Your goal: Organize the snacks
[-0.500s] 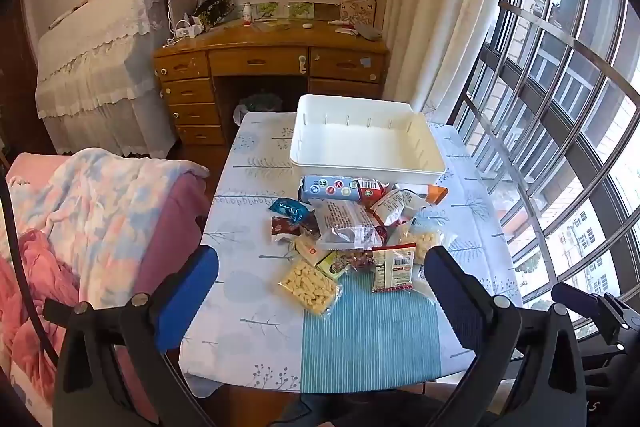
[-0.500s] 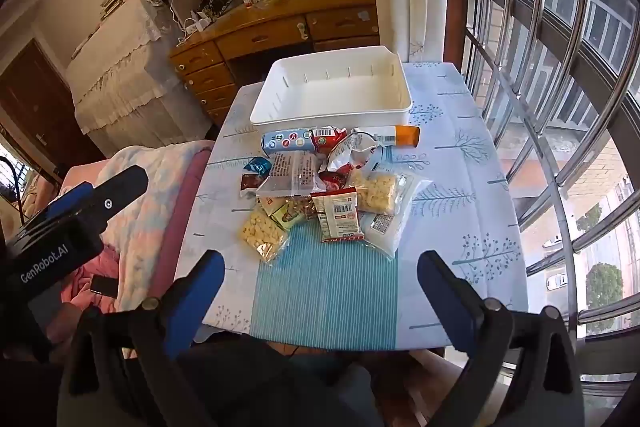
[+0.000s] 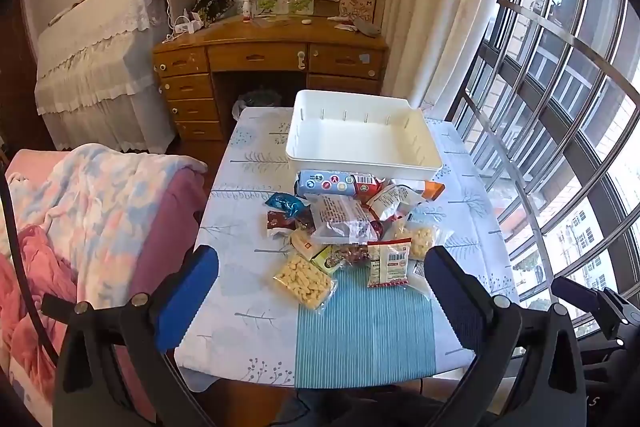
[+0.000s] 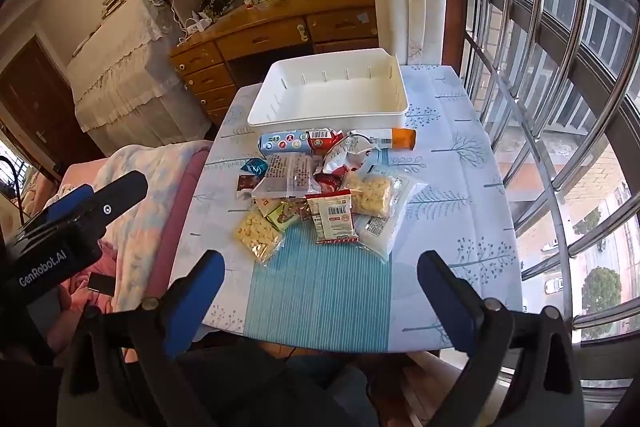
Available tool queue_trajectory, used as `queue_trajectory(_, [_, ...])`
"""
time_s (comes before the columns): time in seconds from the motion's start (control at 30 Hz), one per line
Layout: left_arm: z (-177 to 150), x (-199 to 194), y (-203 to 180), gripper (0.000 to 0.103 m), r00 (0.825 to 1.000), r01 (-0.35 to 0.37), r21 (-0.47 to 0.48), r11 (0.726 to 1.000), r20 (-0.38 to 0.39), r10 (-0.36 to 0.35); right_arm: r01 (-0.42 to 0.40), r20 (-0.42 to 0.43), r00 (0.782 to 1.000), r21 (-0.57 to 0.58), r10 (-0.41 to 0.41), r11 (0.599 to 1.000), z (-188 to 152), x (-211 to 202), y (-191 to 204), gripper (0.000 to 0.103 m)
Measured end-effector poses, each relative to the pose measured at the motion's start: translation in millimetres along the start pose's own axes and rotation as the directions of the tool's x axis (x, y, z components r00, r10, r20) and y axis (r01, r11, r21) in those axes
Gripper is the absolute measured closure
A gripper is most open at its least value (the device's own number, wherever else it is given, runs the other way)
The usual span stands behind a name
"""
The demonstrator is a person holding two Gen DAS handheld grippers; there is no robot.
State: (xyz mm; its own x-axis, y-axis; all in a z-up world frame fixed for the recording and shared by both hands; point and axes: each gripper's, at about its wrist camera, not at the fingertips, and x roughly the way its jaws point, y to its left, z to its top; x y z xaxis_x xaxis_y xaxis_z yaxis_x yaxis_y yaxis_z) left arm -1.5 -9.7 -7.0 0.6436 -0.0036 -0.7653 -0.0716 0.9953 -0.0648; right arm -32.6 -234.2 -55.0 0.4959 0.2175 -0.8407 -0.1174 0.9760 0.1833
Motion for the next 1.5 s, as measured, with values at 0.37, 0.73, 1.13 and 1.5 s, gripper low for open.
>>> queue_trajectory(0.37, [-9,-5,-9,0.001,1.000,-0.026,-0.001,1.000,-0.008,0.026,-0.038,0.016,0.999,-0.027,0.039,0.999,-5,4,-15,0.005])
queue_trajectory(0.73, [-24,-16,-10,0.001,0.993,-0.121,-0.026,0.992,-0.015,0.121,-0.070,0.049,0.996,-0.012,0.070,0.998,-10,11,-34,0.005])
queue_trajectory(1.13, [-23,-2,-3,0.001,0.990,-0.111,-0.004,0.994,-0.090,0.110,-0.071,0.058,0.996,-0.014,0.072,0.997,-9,18,-41,0.005])
queue_trajectory(1.5, [-3,40,-1,0.001,0.990,0.002,0.072,0.997,-0.140,0.008,-0.026,0.096,0.995,0.037,0.022,0.999,7,26,-42,0.005])
